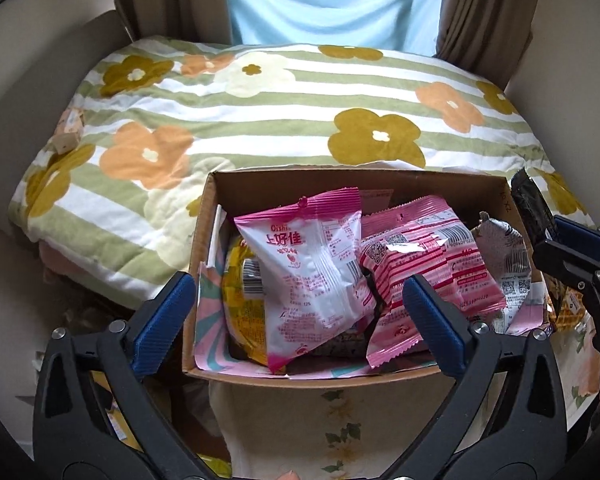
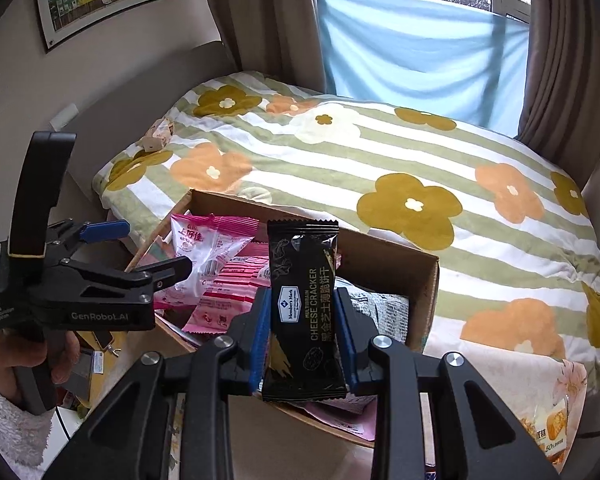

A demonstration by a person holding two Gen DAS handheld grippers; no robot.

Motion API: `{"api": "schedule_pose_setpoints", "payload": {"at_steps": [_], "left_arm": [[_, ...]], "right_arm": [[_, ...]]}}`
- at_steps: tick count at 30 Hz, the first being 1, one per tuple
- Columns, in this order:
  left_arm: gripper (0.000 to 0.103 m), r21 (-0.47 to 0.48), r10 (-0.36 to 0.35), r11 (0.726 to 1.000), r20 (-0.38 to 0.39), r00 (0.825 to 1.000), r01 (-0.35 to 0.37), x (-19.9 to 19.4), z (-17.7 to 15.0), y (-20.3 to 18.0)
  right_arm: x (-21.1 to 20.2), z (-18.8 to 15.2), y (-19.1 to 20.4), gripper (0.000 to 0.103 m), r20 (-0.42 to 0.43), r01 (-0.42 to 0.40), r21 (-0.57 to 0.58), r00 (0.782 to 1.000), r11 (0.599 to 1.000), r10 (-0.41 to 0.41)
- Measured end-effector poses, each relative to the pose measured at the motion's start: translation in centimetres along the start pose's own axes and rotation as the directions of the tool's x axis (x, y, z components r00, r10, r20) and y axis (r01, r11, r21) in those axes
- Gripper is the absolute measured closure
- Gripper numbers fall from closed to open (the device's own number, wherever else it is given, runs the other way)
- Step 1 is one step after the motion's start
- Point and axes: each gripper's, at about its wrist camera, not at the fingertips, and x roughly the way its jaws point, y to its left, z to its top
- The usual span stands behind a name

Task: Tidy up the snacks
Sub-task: 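Lower Oishi bag and black cracker bar into the box, opening both tools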

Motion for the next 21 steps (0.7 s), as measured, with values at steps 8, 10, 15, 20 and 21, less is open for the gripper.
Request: {"api": "schedule_pose_setpoints", "payload": {"at_steps": [8, 10, 15, 20, 21], "left_arm": [[0.0, -0.016, 0.007, 1.0, -0.015, 1.0, -0.007, -0.4, -1.3, 0.3], [0.0, -0.02, 0.003, 1.0, -0.015, 1.0, -0.003, -0.5, -1.5, 0.3], [0.0, -0.018, 0.004, 1.0, -0.008, 1.0, -0.004, -0.8, -1.5, 0.1], [0.0, -0.017, -0.006, 1.0, -0.013, 1.0, 0.006, -0.8, -1.8, -0.2], [0.0, -0.018, -0.008, 1.0, -0.014, 1.0, 0.008, -0.9, -2.0, -0.3]], "right_arm": [[1.1, 1.9, 1.1, 0.075, -0.013, -0.013, -0.057, 1.0, 0.998, 0.013], [1.5, 2.3, 1.2, 0.075, -0.021, -0.008, -0.063, 1.0, 0.998, 0.007], [2.2, 2.8, 0.2, 0.062, -0.037, 0.001, 0.0, 0.999, 1.0, -0.001], [1.3, 2.1, -0.6, 0.018, -0.015, -0.013, 0.062, 1.0, 0.998, 0.014], [1.1, 1.8, -0.7, 0.018, -0.017, -0.013, 0.071, 1.0, 0.997, 0.015]]}}
